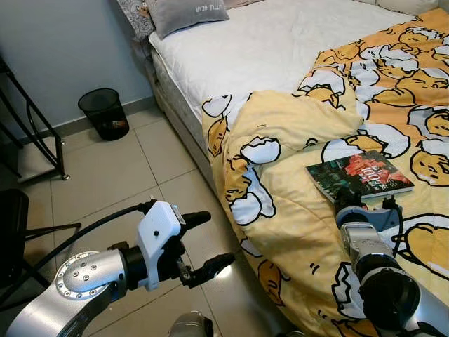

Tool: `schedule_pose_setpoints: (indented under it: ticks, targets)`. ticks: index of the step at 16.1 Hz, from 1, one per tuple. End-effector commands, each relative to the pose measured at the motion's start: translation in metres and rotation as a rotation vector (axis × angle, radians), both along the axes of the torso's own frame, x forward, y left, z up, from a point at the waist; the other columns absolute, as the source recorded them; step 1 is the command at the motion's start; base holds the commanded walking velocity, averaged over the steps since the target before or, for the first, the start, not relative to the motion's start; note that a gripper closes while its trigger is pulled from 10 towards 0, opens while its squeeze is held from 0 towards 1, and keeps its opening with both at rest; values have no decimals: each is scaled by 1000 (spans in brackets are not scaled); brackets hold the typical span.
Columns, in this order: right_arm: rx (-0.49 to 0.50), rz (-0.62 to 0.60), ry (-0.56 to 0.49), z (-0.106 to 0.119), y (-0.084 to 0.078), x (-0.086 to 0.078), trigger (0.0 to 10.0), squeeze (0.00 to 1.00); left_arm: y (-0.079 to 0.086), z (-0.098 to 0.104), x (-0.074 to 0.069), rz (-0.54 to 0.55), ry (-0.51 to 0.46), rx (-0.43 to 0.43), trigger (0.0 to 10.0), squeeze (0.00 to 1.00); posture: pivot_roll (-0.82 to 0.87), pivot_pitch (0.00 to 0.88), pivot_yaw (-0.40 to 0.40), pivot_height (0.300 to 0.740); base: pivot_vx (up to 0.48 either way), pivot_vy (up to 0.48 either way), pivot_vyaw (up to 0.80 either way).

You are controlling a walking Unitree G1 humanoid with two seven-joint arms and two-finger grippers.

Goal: Clean up the room

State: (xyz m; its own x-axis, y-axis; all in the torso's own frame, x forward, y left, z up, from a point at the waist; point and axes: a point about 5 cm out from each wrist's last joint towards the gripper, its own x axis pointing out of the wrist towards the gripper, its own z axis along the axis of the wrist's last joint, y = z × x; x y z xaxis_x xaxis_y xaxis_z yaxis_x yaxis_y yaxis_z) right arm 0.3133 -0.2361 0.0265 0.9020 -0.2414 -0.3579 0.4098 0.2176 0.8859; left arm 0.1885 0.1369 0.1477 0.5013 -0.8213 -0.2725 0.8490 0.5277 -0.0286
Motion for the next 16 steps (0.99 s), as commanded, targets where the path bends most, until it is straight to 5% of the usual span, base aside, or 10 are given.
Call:
schedule_pose_setpoints:
  ticks: [1,7,11,14,16]
  targets:
    - [-9,20,-5,4,4,5,0,0,2,-2,2,18,-9,16,10000,0,273,24,50,740,0,0,0]
    - [-207,128,-95,24,1,13,0,0,10,-12,23,218,-82,-29,10000,0,186,0,-5,740,0,0,0]
    - [-618,196,-170,66,12,9,0,0,26,-21,42,487,-83,3,10000,0,105,0,0,740,0,0,0]
    - [-937,246,-169,82,37,-15,0,0,22,-28,53,566,-84,17,10000,0,50,0,13,740,0,0,0]
    - [-987,235,-121,80,49,-37,627,0,23,-30,61,615,-96,7,10000,0,-1,0,40,740,0,0,0]
